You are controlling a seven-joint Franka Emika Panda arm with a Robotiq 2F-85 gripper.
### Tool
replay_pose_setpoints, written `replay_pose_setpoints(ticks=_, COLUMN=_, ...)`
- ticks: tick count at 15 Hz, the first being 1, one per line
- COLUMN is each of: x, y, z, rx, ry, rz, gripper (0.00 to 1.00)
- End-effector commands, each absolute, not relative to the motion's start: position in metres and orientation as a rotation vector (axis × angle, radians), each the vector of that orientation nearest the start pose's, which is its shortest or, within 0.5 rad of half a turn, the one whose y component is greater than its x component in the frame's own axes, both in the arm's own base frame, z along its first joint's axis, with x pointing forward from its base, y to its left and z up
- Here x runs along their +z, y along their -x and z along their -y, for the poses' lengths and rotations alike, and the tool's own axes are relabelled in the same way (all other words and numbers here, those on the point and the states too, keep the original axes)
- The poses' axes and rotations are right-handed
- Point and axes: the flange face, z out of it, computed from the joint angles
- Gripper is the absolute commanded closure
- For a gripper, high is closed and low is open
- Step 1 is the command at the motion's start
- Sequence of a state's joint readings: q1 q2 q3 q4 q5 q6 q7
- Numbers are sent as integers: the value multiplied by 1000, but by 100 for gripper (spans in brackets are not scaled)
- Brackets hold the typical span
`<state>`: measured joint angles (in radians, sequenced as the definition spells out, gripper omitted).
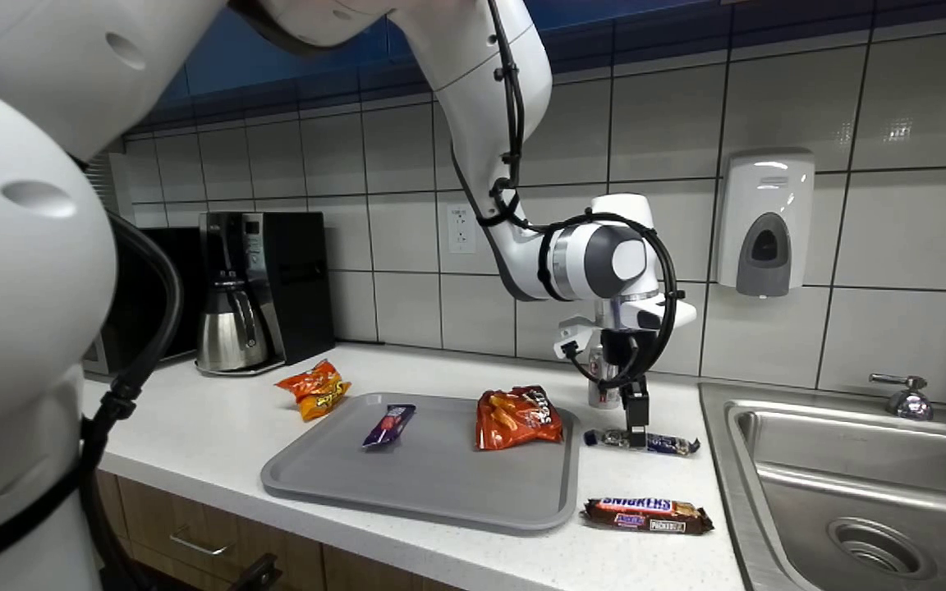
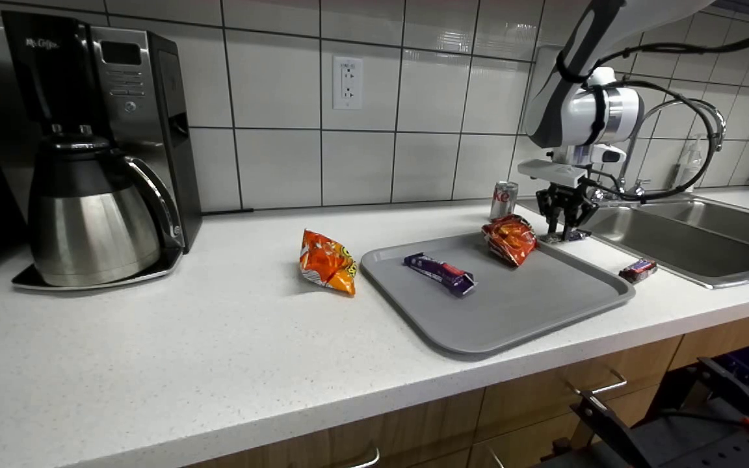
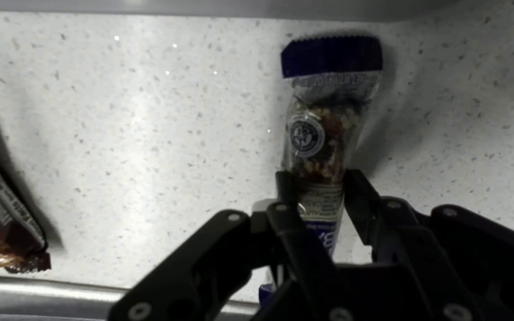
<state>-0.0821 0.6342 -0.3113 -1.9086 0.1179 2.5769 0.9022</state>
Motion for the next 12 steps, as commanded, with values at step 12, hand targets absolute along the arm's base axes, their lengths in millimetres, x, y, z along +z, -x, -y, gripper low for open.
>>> replay_pose_setpoints(ticks=12, x=214, y=-581, z=233, rx=-200, ry=2575, rz=-1926, gripper=93)
